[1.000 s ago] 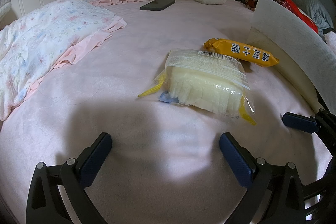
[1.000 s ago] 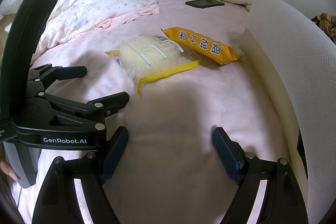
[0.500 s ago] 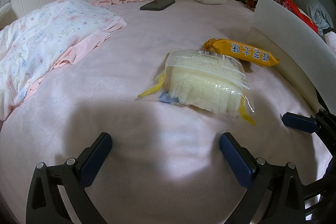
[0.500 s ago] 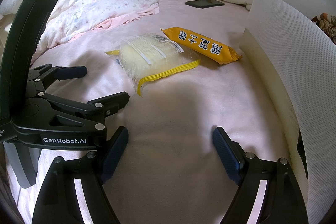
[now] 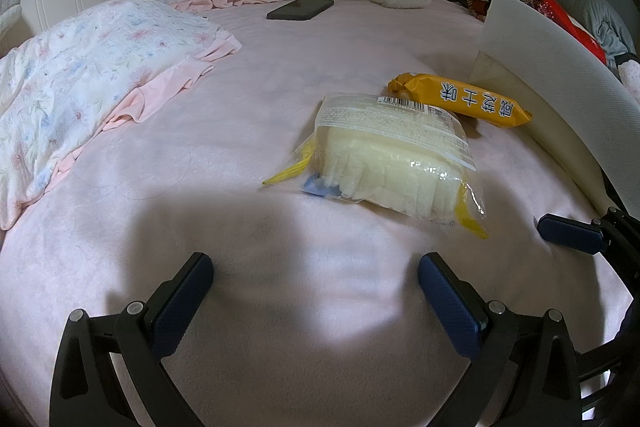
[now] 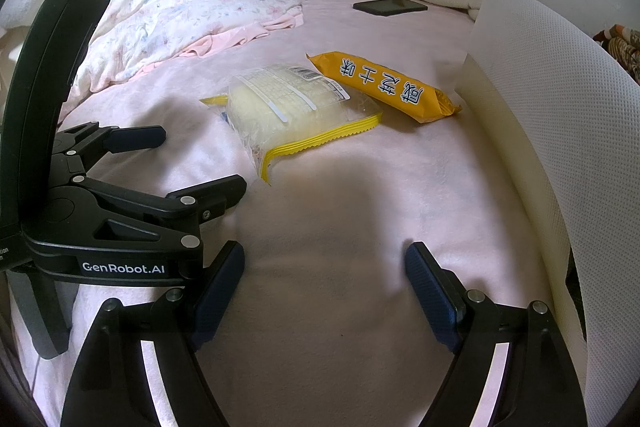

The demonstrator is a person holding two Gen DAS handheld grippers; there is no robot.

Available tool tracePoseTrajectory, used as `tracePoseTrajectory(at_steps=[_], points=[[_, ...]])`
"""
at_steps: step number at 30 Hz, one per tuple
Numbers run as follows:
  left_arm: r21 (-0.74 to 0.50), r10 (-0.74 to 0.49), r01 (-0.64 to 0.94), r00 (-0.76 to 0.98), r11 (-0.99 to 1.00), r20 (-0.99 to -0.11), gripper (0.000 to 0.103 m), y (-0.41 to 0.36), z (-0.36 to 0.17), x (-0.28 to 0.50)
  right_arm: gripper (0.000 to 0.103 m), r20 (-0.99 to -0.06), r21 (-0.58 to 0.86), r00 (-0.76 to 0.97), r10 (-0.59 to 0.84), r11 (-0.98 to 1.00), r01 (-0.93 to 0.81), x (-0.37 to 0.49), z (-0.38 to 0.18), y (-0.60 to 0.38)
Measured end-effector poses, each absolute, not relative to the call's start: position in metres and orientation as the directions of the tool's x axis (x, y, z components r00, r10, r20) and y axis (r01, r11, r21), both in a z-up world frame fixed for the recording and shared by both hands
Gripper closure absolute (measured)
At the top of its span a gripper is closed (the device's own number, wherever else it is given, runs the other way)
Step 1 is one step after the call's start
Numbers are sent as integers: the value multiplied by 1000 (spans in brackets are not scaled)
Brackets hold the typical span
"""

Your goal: Organize objects

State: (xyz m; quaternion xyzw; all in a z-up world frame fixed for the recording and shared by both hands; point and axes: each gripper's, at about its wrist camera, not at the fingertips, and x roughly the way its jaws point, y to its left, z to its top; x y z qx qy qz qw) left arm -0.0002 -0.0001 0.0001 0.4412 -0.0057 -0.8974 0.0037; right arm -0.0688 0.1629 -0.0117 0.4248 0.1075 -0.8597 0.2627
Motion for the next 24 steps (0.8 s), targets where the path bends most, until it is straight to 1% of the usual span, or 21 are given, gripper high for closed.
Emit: tracePoseTrajectory(at_steps=[24], points=[[13,-12,2,-611,-1000,-792,0,0,0,0,20,-786,39,-502,-361,-839,542,-67,-14,161]])
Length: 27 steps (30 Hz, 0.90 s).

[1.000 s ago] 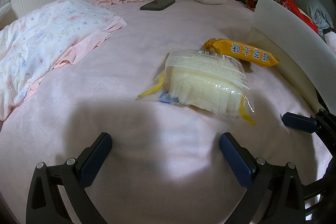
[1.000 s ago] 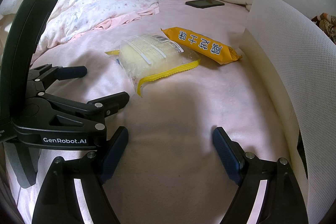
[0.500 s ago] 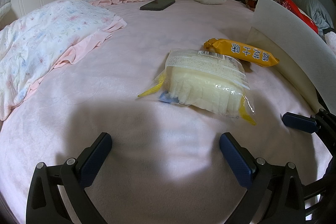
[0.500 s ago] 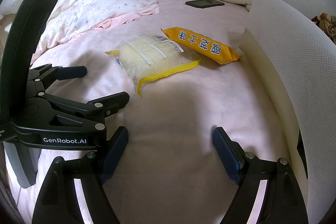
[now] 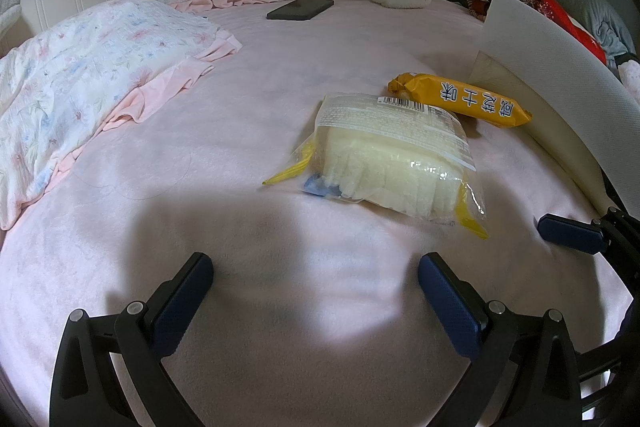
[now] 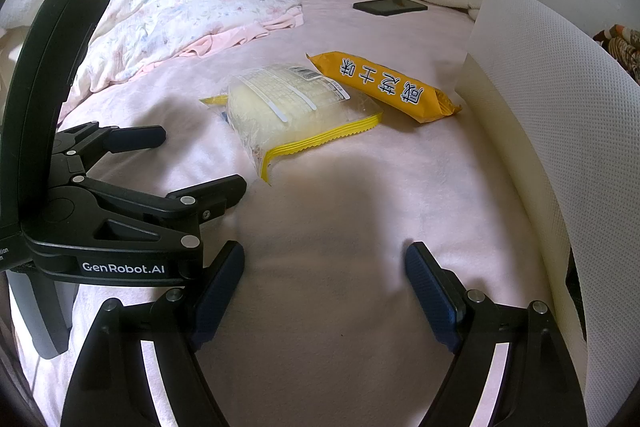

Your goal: Organize objects

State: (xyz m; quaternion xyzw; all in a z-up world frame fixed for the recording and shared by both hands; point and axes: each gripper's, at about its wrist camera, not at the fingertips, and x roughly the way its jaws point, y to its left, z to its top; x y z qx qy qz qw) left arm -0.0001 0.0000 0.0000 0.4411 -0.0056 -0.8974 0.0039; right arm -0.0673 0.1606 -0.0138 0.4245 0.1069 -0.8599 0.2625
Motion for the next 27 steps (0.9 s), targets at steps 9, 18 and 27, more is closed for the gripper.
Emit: tracePoseTrajectory(at_steps=[9,18,27], points=[[12,-10,2,-611,-1000,-791,0,0,0,0,20,-784,41,-504,-363,-840,541,-63,-15,154],[10,-19,18,-609,-1000,-793,0,4,-3,0,18,-788,43,-506,-352,-850,525,-67,-15,143],[22,-54,65,-533,-998,-844,11,-1,7,-10,20,-805,95,-513,-299,-918,385,-59,-9,154]])
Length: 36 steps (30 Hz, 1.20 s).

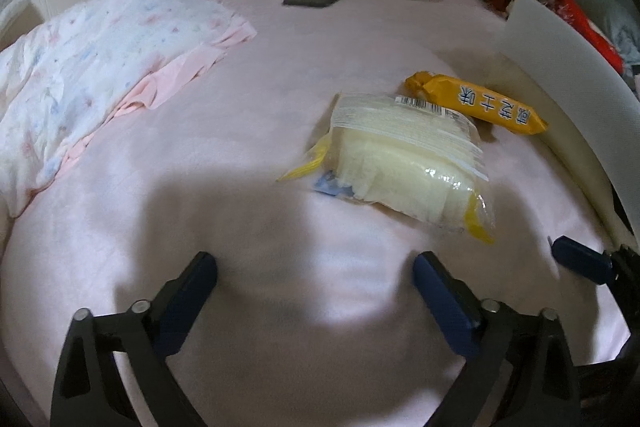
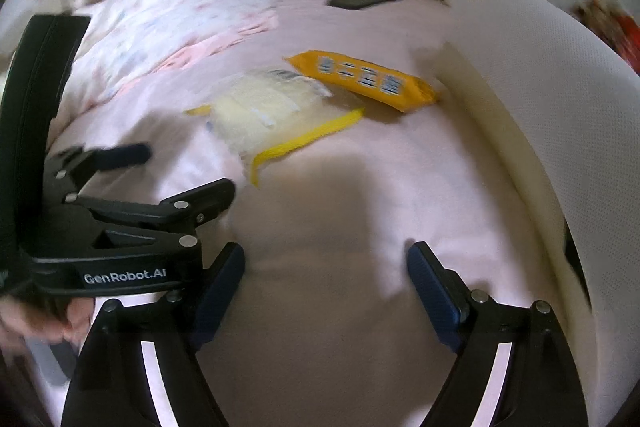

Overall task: Organize objects
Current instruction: 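Grasp the orange snack bar with the right gripper while the left gripper approaches the bread bag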

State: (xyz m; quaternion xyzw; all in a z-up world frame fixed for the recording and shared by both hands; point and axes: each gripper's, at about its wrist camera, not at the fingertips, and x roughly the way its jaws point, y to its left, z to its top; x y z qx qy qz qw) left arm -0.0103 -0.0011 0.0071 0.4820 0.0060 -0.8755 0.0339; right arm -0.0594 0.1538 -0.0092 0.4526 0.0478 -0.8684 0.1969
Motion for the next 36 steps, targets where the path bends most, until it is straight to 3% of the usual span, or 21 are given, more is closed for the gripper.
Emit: tracePoseTrajectory(at_steps=[1,2,3,6,10,15,26,32,36], points=[[11,-40,61,-502,-998,-864,14,0,11,-14,20,-813,102,-502,-296,-920,378,-61,-8,153],[-11,-18,58,-482,-998,-876,23,0,15,-16,22,-826,114,-480,-296,-921,373,-65,-6,154],[-62,32,48,-469,-997,-883,29,0,23,-17,29,-837,119,-465,-289,-925,360,-69,-3,154],[-149,125,12,-487,-989,-864,29,-1,48,-16,55,-831,186,-445,-333,-921,342,-73,8,159],[-171,156,-19,-520,-985,-840,29,-12,70,-19,55,-768,228,-507,-391,-907,354,-67,34,166],[-305,264,14,-467,-952,-844,30,-49,69,-45,55,-704,208,-605,-372,-922,325,-68,62,164],[-339,276,85,-415,-937,-867,31,-77,49,-63,55,-754,82,-579,-310,-919,386,-156,82,106],[-339,292,57,-385,-939,-875,31,-67,43,-67,55,-774,-33,-561,-292,-867,497,-160,54,96],[-323,270,93,-365,-942,-891,31,-69,34,-66,48,-813,-102,-548,-199,-877,469,-162,30,107]])
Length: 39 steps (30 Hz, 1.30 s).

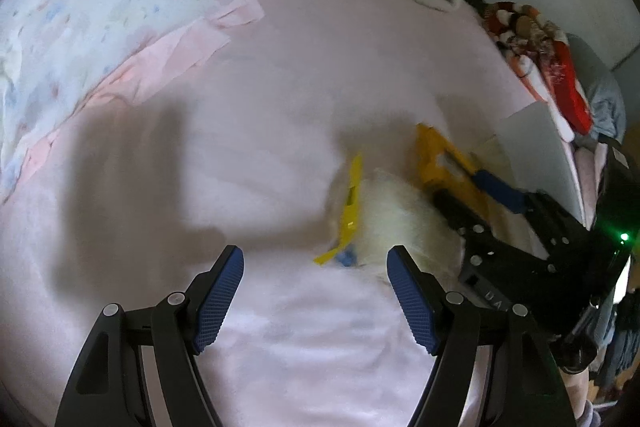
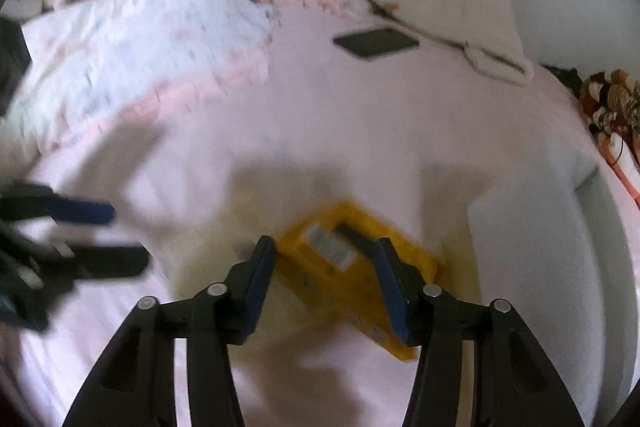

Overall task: Organize objects
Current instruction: 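Grasp the orange snack bar with the right gripper while the left gripper approaches the bread bag, then lift the snack bar with the right gripper while the left gripper grasps the clear bread bag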

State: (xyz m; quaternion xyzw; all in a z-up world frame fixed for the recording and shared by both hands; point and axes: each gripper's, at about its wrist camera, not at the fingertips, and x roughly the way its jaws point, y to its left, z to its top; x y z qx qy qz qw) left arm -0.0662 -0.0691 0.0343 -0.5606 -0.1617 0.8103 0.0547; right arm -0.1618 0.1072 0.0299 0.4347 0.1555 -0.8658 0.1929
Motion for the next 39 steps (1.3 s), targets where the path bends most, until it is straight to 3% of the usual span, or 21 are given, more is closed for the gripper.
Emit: tracePoseTrajectory(at_steps=[5,8,10,12,13,23,39], points=[[-313,263,93,-352,-945,-898,31,-64,25,-64,47,-784,-177,-596,-171,-860,479,-159,18,111],[-290,252,61,-347,-955,-903,31,-56,25,-63,54,-776,-174,-608,-169,-869,464,-161,19,110],[-265,233,44,-354,-963,-906,31,-51,26,-63,66,-767,-164,-618,-173,-879,448,-160,23,106],[-266,233,47,-357,-963,-905,31,-51,28,-63,100,-746,-137,-635,-203,-886,444,-156,31,101],[-274,239,51,-360,-960,-902,31,-52,28,-63,102,-736,-115,-639,-224,-889,443,-156,33,99],[-305,232,115,-421,-945,-877,34,-60,29,-69,103,-722,-52,-620,-307,-870,491,-154,48,83],[-342,294,27,-451,-939,-843,34,-41,29,-76,103,-716,78,-587,-378,-879,471,-168,62,105]])
